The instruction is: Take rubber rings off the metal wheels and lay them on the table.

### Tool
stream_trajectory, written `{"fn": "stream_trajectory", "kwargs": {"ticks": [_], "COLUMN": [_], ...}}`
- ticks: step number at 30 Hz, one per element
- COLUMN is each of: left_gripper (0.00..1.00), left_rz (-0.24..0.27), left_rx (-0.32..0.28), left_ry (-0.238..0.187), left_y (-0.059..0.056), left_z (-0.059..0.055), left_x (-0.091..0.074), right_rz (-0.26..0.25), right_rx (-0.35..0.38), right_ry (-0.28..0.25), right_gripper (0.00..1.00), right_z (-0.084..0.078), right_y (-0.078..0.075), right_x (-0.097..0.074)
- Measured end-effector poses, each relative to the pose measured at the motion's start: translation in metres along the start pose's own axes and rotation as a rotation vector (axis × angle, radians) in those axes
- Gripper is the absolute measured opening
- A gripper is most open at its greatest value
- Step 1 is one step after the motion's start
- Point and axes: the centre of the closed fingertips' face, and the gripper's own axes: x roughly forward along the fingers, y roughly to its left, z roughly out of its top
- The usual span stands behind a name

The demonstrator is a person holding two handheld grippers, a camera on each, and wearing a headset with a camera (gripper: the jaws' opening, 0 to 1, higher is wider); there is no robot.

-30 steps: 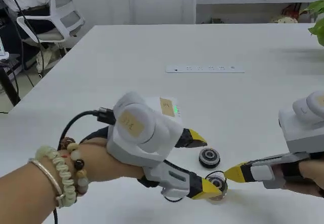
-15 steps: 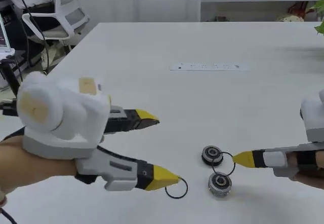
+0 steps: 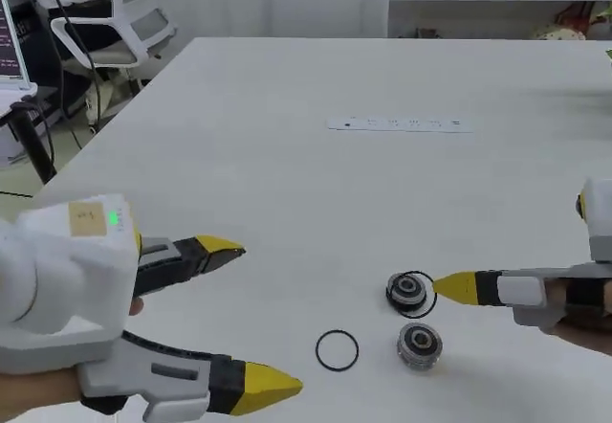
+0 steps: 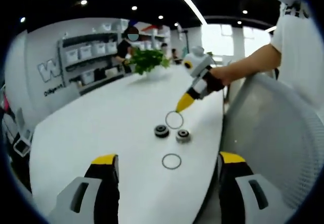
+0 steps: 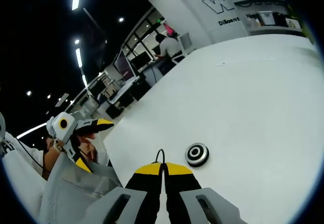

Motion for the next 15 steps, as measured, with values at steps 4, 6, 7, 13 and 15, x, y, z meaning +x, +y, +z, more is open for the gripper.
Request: {"fn": "stream_trajectory", "kwargs": {"ticks": [4,6,7,13,15], "left_gripper": [0.82,0.81,0.81,0.81,0.81], "left_rz": [-0.011,-0.017,-0.038,-0.003,0.005], "left_rx": [-0.024,-0.034,-0.03,-0.048,-0.047], "left_ry": [0.016,0.029,0.054,0.039,0.044], "left_y": [-0.01,-0.015,-0.018,-0.009,-0.007], "left_z": [-0.01,-0.016,-0.021,-0.019,-0.02], "left_x": [0.005,0.007,0.006,0.005,0.005], "right_rz": [0.015,0.02,0.019,0.025,0.029], "right_rx": [-0.02,-0.034,-0.045,-0.081,-0.114], "right_ry": [0.024,0.04,0.049,0.086,0.093], "right_gripper": [0.0,0.0,0.0,0.0,0.0], "right_z": [-0.005,-0.008,-0.01,-0.019,-0.022], "right_y": [0.008,0.01,0.012,0.019,0.023], "right_x": [0.006,0.009,0.012,0.025,0.03]}}
